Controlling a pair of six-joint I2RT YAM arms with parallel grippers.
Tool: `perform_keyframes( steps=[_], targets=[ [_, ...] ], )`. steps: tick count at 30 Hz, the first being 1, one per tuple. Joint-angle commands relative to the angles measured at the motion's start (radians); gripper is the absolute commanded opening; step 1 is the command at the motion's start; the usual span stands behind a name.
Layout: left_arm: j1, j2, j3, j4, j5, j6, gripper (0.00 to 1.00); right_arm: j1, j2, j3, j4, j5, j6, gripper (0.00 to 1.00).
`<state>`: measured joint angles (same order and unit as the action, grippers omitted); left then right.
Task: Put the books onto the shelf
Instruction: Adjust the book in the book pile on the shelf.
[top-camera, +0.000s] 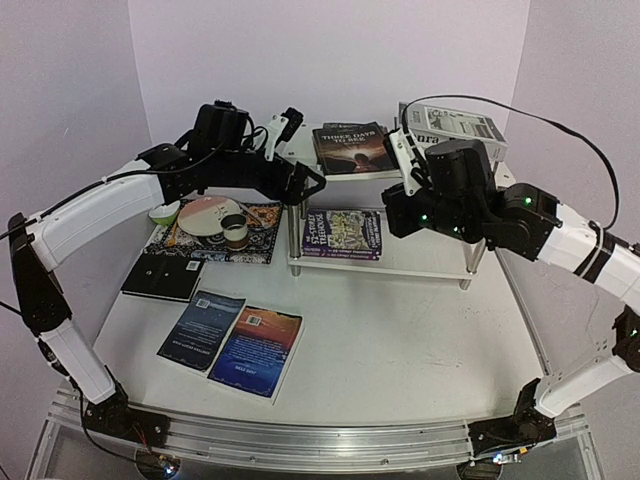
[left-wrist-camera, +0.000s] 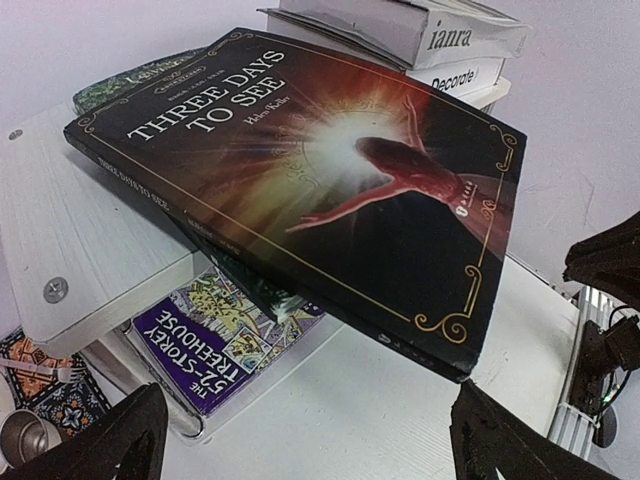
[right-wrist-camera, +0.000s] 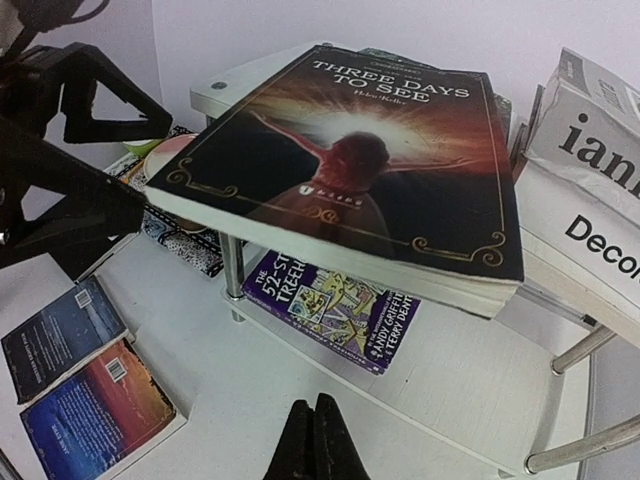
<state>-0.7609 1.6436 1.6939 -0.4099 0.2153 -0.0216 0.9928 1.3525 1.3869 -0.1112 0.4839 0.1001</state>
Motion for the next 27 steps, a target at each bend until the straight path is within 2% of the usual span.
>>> perform_keyframes(
  steps=[1, 12, 18, 27],
  targets=[
    [-0.004, 0.012, 0.069, 0.044, -0.027, 0.016, 1.00, -0.027, 0.027, 0.081, 0.007, -0.104, 0.015, 0.00],
    [-0.006, 0.058, 0.120, 0.042, -0.047, 0.020, 0.99, -0.101, 0.124, 0.171, 0.007, -0.212, 0.062, 0.00],
    [-0.005, 0.045, 0.109, 0.038, -0.143, 0.020, 0.99, -0.117, 0.202, 0.248, 0.011, -0.274, 0.070, 0.00],
    [0.027, 0.054, 0.128, 0.030, -0.256, -0.039, 0.88, -0.128, 0.327, 0.362, 0.042, -0.321, 0.101, 0.00]
  ],
)
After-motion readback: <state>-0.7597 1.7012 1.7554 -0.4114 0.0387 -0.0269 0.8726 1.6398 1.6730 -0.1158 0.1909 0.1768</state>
